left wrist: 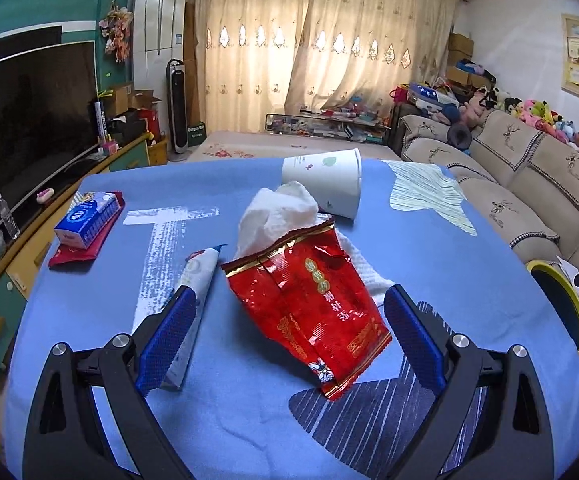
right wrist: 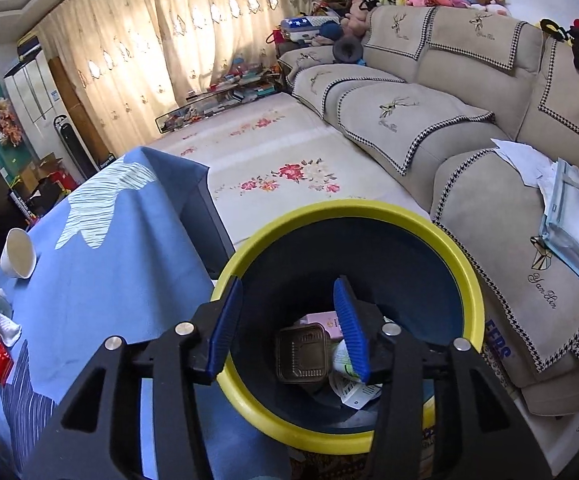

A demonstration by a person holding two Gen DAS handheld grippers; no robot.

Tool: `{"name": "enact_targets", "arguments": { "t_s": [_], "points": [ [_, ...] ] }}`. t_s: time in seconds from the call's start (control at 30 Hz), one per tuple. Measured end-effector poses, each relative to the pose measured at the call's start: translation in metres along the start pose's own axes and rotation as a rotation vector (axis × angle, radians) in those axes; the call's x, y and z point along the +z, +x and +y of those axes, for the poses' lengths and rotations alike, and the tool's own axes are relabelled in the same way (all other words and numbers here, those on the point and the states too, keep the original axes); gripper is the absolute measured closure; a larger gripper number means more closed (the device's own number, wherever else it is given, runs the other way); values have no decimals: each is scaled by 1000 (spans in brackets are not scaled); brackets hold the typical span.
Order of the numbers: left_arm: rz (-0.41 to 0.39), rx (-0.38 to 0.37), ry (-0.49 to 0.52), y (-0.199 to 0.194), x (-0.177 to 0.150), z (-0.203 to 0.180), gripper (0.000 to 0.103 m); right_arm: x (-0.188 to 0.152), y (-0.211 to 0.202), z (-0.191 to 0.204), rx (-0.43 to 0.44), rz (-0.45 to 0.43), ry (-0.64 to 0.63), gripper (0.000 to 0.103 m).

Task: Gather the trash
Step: 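Grasp the red snack bag with the left tool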

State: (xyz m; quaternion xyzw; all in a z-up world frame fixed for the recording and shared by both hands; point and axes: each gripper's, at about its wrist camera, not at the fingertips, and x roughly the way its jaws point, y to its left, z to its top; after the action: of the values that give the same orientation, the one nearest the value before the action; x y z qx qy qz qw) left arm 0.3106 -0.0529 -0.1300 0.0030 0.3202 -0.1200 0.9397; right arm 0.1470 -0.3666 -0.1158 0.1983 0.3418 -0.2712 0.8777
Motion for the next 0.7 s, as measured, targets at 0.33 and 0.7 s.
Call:
{"name": "enact_targets", "arguments": {
  "t_s": [0.33,0.7],
  "points": [
    [107,-49,-114,23,-3,18,10,-5,-3,-4,55,16,15,56],
    [198,-71,-141,50,-9,14,25,-7,-3,0,86,12,16,56]
  ]
}}
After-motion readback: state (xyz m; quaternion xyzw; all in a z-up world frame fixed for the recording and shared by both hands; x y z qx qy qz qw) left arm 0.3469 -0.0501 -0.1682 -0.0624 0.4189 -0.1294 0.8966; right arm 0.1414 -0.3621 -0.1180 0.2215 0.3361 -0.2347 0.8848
